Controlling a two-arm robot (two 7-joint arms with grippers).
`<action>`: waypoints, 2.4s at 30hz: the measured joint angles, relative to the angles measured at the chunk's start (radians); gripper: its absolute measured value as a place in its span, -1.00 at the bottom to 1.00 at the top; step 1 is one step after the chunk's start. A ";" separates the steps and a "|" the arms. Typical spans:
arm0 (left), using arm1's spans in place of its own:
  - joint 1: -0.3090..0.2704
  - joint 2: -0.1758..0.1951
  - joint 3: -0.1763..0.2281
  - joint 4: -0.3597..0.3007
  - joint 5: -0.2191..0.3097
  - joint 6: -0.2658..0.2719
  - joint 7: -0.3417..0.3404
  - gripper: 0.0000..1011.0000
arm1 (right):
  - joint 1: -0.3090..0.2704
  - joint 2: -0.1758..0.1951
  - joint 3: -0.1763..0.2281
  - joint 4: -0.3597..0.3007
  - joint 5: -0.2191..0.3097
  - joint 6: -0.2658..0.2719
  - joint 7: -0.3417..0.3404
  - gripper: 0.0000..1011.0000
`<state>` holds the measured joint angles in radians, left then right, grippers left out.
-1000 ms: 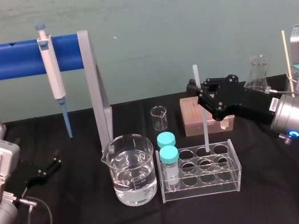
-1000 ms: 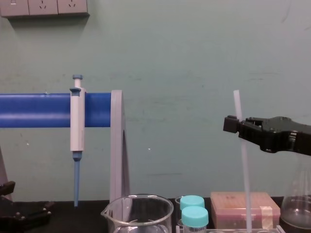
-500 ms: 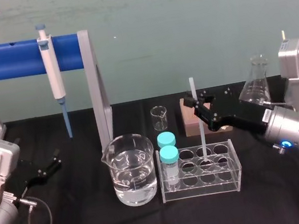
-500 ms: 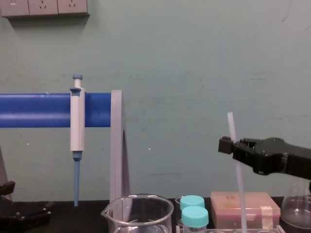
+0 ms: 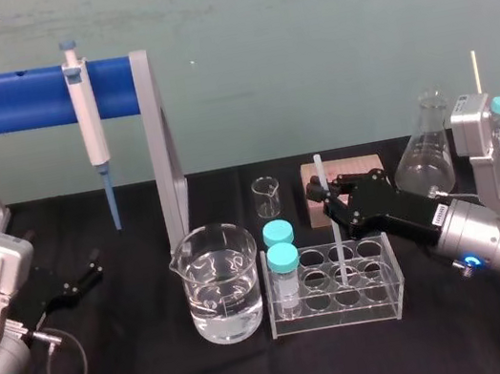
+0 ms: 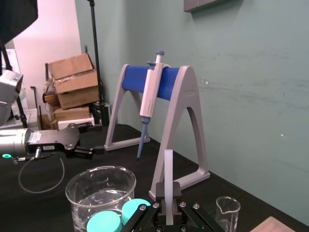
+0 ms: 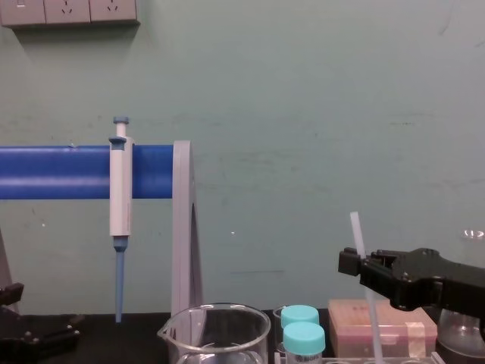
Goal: Pick up the stirring rod with one hand, then place it down.
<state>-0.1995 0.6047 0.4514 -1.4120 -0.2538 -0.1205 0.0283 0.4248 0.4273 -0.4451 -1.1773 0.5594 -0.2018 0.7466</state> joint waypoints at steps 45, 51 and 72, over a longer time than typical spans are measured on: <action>0.000 0.000 0.000 0.000 0.000 0.000 0.000 0.98 | -0.005 -0.013 0.003 0.025 -0.013 -0.002 -0.022 0.43; 0.000 0.000 0.000 0.000 0.000 0.000 0.000 0.98 | -0.005 -0.013 0.003 0.025 -0.013 -0.002 -0.021 0.73; 0.000 0.000 0.000 0.000 0.000 0.000 0.000 0.98 | -0.161 -0.033 0.187 -0.141 -0.168 0.150 -0.602 0.98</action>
<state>-0.1995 0.6047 0.4514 -1.4120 -0.2539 -0.1205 0.0283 0.2642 0.3945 -0.2580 -1.3188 0.3917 -0.0516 0.1448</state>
